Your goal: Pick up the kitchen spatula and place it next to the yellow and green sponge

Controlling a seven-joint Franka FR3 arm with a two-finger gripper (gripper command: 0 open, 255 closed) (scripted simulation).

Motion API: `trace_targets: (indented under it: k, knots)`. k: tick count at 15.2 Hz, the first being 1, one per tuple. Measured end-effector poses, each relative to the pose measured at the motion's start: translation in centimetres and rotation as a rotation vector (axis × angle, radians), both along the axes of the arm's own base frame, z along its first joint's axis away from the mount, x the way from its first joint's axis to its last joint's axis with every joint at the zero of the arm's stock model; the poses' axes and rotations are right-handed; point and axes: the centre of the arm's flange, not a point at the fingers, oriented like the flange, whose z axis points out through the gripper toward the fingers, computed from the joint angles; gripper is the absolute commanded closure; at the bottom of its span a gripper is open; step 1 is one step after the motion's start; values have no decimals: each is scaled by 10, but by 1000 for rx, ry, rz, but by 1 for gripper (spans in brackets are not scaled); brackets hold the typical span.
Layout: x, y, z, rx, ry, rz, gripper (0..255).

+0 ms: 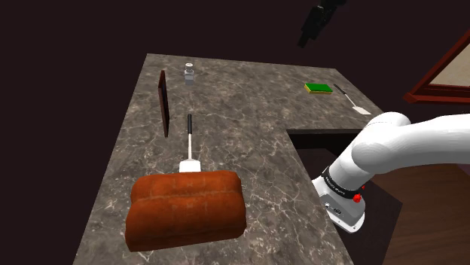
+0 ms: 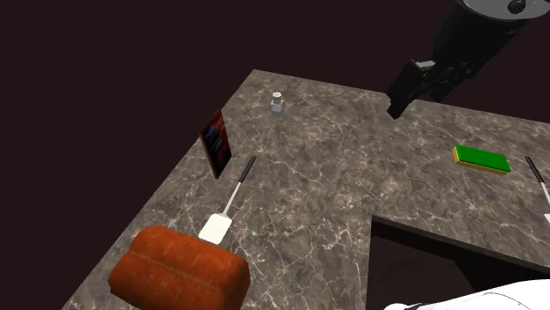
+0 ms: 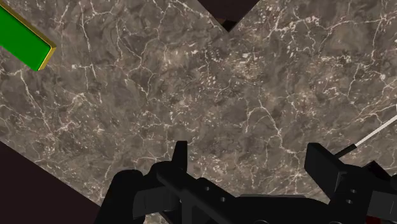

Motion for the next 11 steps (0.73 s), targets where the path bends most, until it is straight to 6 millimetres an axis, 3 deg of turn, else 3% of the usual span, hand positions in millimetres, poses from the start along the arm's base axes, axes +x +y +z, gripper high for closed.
trace_targets:
  k: [3,11]
  knots:
    - [-2,11,-10,3,2,-25,0]
    - [6,96,-71,20,18,-193,0]
